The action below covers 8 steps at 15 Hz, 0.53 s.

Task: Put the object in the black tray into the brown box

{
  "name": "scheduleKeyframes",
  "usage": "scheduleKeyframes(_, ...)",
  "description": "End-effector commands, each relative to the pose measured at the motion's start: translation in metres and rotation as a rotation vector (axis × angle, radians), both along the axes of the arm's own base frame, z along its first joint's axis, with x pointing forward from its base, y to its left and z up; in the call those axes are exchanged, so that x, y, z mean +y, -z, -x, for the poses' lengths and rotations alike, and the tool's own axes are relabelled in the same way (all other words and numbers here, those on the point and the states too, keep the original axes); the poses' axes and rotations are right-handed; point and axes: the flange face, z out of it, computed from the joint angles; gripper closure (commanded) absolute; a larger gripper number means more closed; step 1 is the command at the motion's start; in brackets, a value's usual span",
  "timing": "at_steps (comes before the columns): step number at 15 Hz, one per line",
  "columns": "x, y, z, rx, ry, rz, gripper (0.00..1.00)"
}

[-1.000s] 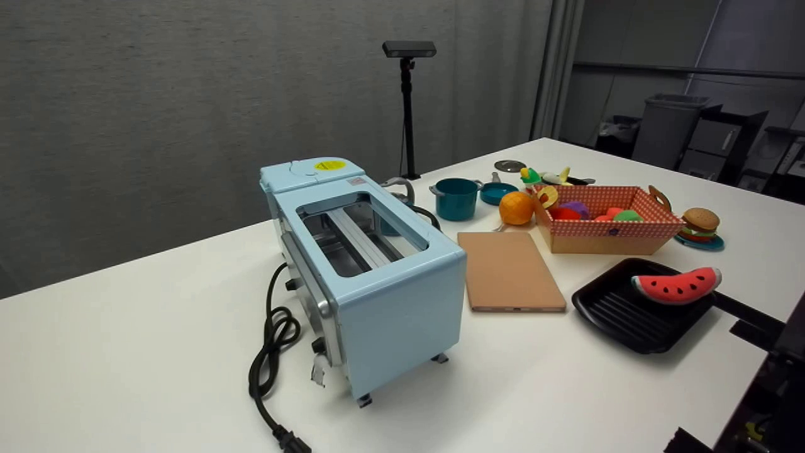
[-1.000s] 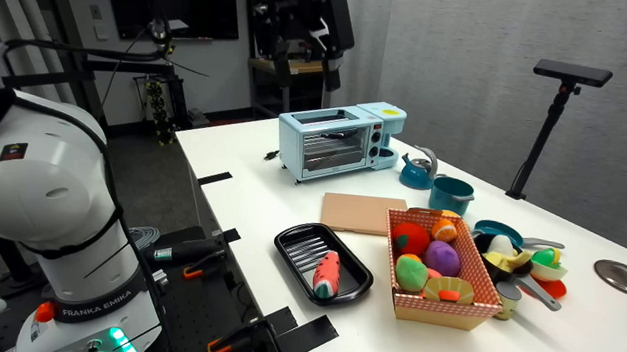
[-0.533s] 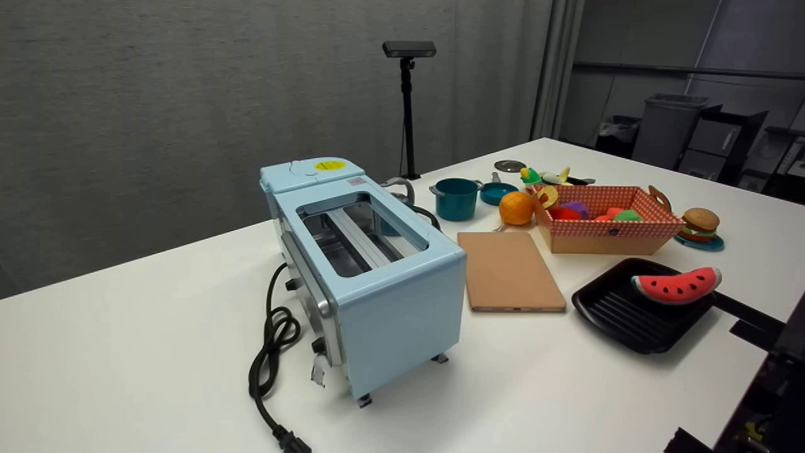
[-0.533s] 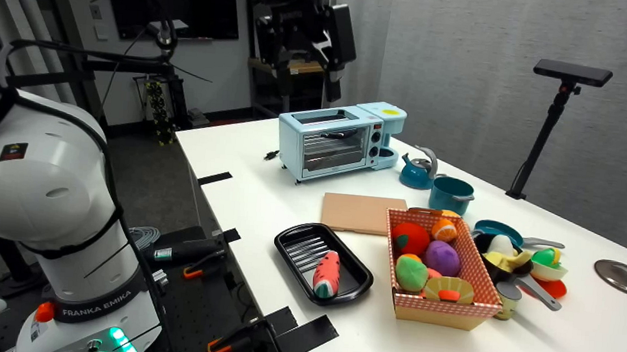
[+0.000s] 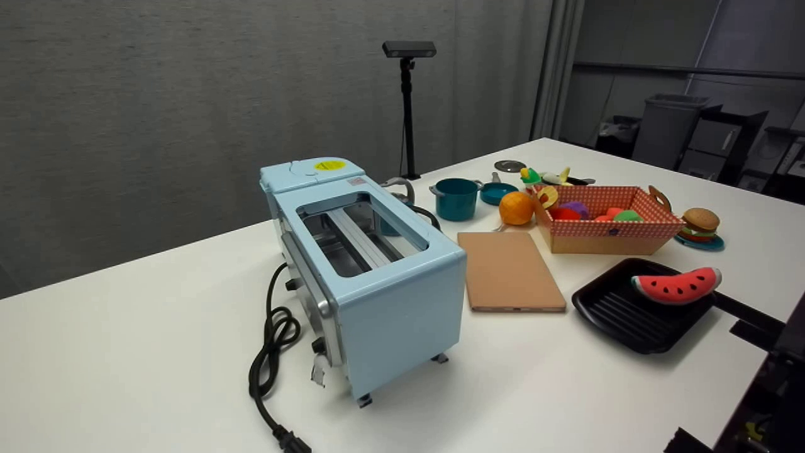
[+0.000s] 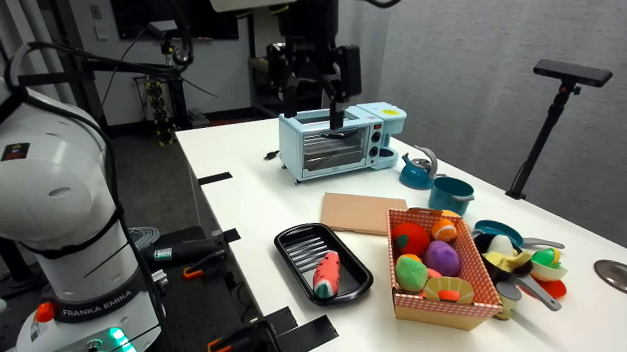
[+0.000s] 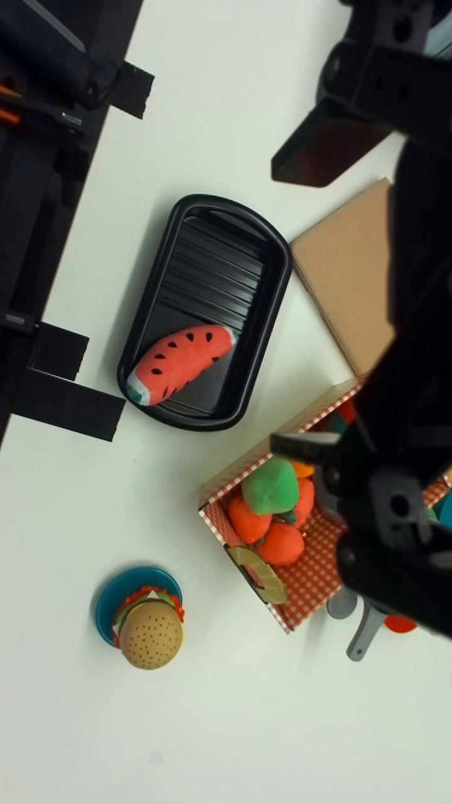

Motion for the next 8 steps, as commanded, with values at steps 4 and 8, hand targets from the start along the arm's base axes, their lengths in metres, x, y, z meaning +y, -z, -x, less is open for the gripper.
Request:
scheduleKeyframes(4,-0.005,0.033,-0.038,0.086,-0.055,-0.034,0.0)
scheduleKeyframes(8,-0.006,0.051,-0.066,0.036,-0.092,0.006,0.0)
